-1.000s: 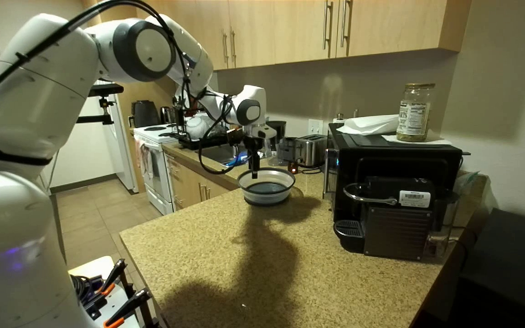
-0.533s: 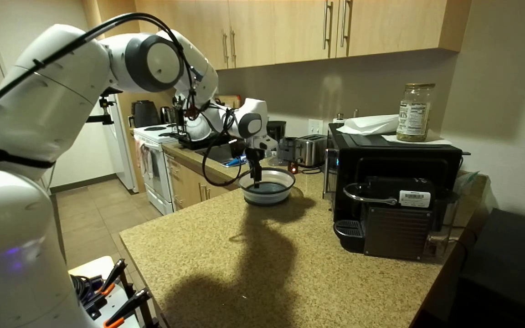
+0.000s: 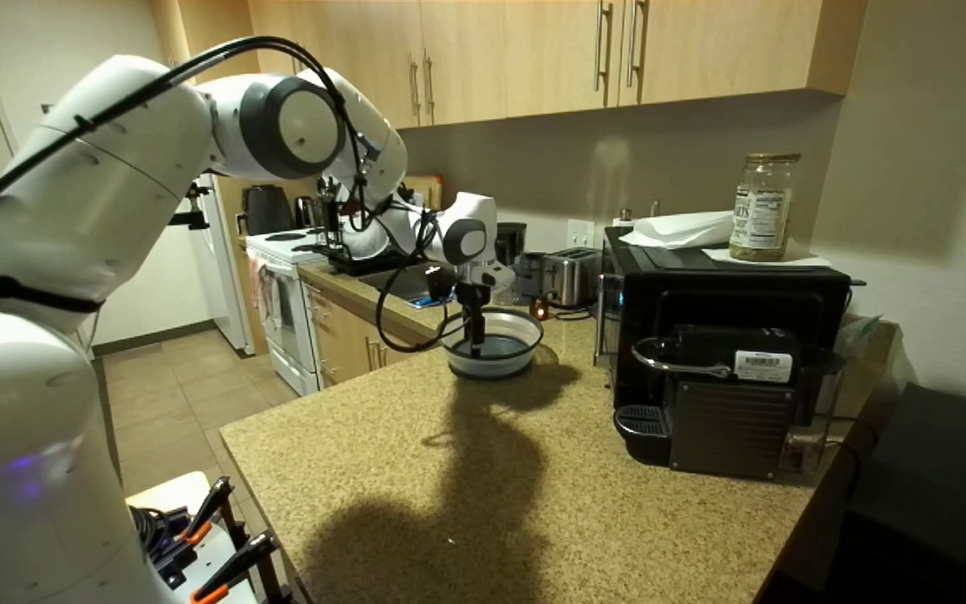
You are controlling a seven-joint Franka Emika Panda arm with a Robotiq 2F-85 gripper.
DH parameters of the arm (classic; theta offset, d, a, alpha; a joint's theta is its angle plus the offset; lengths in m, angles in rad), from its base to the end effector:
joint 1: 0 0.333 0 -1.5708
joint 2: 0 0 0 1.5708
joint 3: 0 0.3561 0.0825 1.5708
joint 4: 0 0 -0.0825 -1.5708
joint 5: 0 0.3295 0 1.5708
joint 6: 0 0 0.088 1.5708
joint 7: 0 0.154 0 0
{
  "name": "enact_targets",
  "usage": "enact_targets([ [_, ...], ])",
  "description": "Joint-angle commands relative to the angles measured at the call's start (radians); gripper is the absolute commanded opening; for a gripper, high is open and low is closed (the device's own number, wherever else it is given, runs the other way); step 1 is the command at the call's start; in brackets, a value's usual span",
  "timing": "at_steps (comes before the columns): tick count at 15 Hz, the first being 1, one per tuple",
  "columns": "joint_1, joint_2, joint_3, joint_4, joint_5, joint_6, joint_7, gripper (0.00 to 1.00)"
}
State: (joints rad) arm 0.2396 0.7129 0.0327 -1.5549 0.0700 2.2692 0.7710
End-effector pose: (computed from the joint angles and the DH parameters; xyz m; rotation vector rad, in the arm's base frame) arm 0.6637 0.1860 0.2467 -2.9591 0.8376 0.0555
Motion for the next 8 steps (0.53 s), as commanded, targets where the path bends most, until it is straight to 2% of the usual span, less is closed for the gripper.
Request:
enact_targets([
  [1, 0.01, 0.012, -0.014, 0.021, 0.002, -0.051, 0.001, 1.0],
  [4, 0.016, 0.009, -0.024, 0.015, -0.008, -0.095, 0.011, 1.0],
  [8, 0.012, -0.003, -0.02, -0.001, -0.008, -0.088, -0.01, 1.0],
])
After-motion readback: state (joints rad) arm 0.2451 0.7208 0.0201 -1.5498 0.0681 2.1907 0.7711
